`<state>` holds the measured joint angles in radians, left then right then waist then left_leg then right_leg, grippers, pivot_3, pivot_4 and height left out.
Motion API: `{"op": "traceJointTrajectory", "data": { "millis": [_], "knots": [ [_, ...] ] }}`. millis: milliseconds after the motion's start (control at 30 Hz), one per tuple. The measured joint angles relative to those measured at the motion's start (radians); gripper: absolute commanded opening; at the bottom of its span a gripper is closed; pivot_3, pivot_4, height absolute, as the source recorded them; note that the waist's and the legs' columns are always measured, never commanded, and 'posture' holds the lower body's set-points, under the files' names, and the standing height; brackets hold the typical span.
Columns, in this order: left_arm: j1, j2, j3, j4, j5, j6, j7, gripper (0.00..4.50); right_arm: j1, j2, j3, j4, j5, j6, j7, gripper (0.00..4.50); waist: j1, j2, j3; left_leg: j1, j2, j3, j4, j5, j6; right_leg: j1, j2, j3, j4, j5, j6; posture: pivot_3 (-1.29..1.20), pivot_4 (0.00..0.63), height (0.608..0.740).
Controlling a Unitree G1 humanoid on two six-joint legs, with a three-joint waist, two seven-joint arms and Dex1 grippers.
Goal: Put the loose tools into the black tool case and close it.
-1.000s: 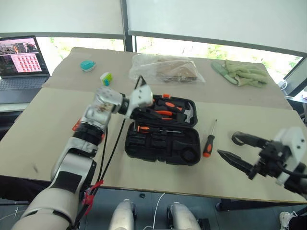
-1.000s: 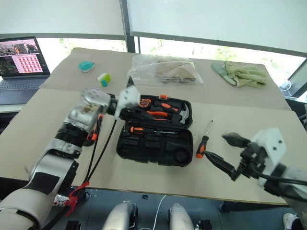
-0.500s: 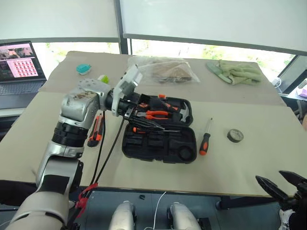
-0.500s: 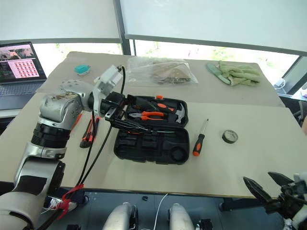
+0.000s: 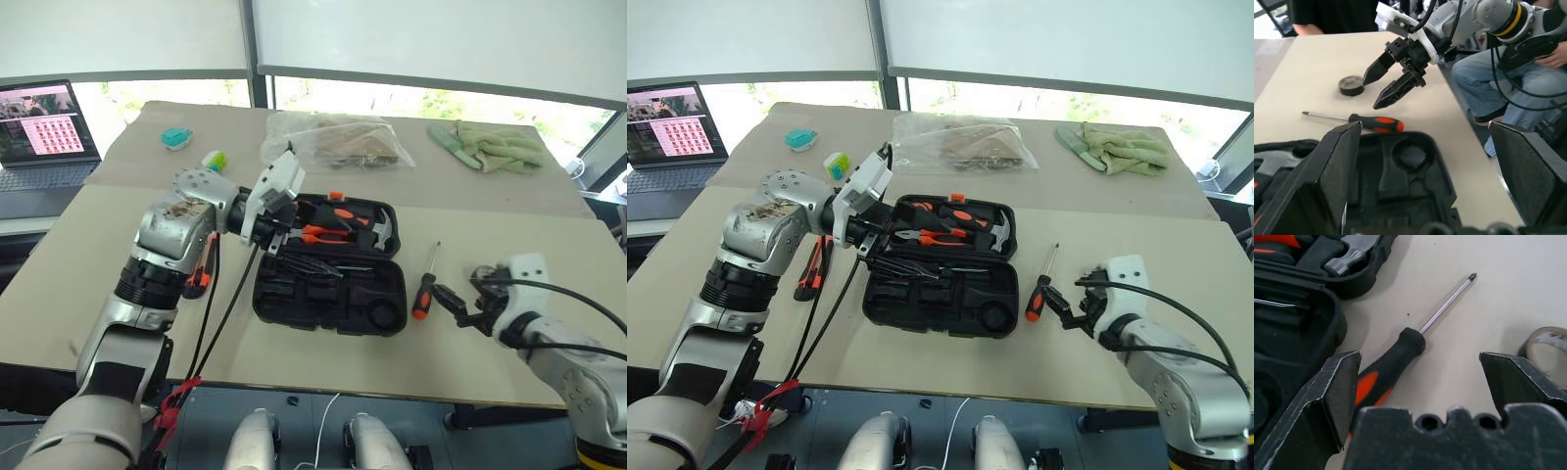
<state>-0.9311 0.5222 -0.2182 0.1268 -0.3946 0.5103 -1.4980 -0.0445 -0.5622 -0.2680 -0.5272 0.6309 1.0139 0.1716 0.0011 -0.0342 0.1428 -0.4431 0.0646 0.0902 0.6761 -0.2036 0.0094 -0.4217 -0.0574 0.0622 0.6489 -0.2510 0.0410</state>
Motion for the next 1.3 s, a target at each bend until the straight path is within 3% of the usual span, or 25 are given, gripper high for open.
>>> {"op": "traceJointTrajectory", "data": {
  "millis": [300, 567, 667, 767, 900, 967, 1067, 1233, 1300],
  "knots": [
    [0.007, 0.003, 0.000, 0.008, 0.016, -0.044, 0.015, 4.43, -0.047, 0.086, 0.096, 0.033, -0.060, 0.073, -0.068, 4.50, -0.006, 0.000, 0.000, 0.000, 0.000, 0.000, 0.000, 0.000, 0.000, 0.000, 0.000, 0.000, 0.000, 0.000, 0.000, 0.00, 0.150, 0.740],
    [0.006, -0.001, 0.000, 0.027, 0.020, -0.055, 0.021, 4.50, -0.054, 0.136, 0.084, 0.037, -0.118, 0.098, -0.135, 2.10, -0.006, 0.000, 0.000, 0.000, 0.000, 0.000, 0.000, 0.000, 0.000, 0.000, 0.000, 0.000, 0.000, 0.000, 0.000, 0.00, 0.150, 0.740],
    [0.006, -0.006, -0.001, 0.027, 0.023, -0.056, 0.023, 4.50, -0.055, 0.241, 0.009, 0.027, -0.117, 0.112, -0.190, 1.11, -0.007, 0.000, 0.000, 0.000, 0.001, 0.000, 0.000, 0.000, 0.000, 0.000, 0.001, 0.000, 0.000, 0.000, 0.000, 0.00, 0.150, 0.740],
    [0.006, -0.009, -0.001, 0.027, 0.028, -0.056, 0.024, 4.50, -0.107, 0.405, -0.122, 0.030, -0.071, 0.145, -0.270, 1.03, -0.012, 0.000, 0.000, 0.000, 0.001, -0.001, 0.000, 0.000, 0.000, 0.000, 0.001, 0.000, 0.001, 0.000, 0.000, 0.00, 0.150, 0.740],
    [0.006, -0.011, -0.002, 0.027, 0.038, -0.056, 0.024, 4.50, -0.208, 0.442, -0.253, 0.026, -0.018, 0.193, -0.327, 1.03, -0.013, 0.001, 0.000, 0.000, 0.001, -0.001, 0.000, 0.000, 0.000, 0.000, 0.001, 0.000, 0.001, 0.000, 0.000, 0.00, 0.150, 0.740],
    [0.006, -0.009, -0.002, 0.027, 0.038, -0.056, 0.024, 4.50, -0.233, 0.390, -0.259, 0.024, -0.017, 0.195, -0.309, 1.03, -0.013, 0.001, 0.000, 0.000, 0.000, 0.000, 0.000, 0.000, 0.000, 0.000, 0.000, 0.000, 0.000, 0.000, 0.000, 0.00, 0.150, 0.740],
    [0.011, 0.023, 0.001, 0.025, 0.038, -0.050, 0.022, 4.50, -0.255, 0.193, -0.209, 0.024, -0.024, 0.169, -0.183, 1.03, -0.016, 0.004, 0.002, 0.000, 0.000, 0.000, 0.000, 0.000, 0.000, -0.001, 0.000, 0.001, 0.000, 0.000, 0.001, 0.00, 0.150, 0.740],
    [0.109, 0.117, 0.008, -0.033, 0.017, -0.005, 0.000, 4.50, -0.252, -0.161, 0.044, 0.074, -0.096, -0.120, 0.268, 1.03, -0.037, 0.005, 0.002, 0.003, 0.001, 0.000, -0.005, 0.000, 0.000, -0.001, 0.002, 0.002, -0.001, 0.000, 0.000, 0.00, 0.150, 0.740],
    [0.150, 0.157, 0.015, -0.072, 0.000, 0.021, -0.008, 4.50, -0.267, -0.209, 0.140, 0.132, -0.125, -0.235, 0.433, 1.03, -0.040, 0.005, 0.002, 0.002, 0.002, 0.000, -0.005, 0.000, 0.000, -0.001, 0.003, 0.002, -0.001, 0.000, -0.001, 0.00, 0.150, 0.740]
  ]
}}
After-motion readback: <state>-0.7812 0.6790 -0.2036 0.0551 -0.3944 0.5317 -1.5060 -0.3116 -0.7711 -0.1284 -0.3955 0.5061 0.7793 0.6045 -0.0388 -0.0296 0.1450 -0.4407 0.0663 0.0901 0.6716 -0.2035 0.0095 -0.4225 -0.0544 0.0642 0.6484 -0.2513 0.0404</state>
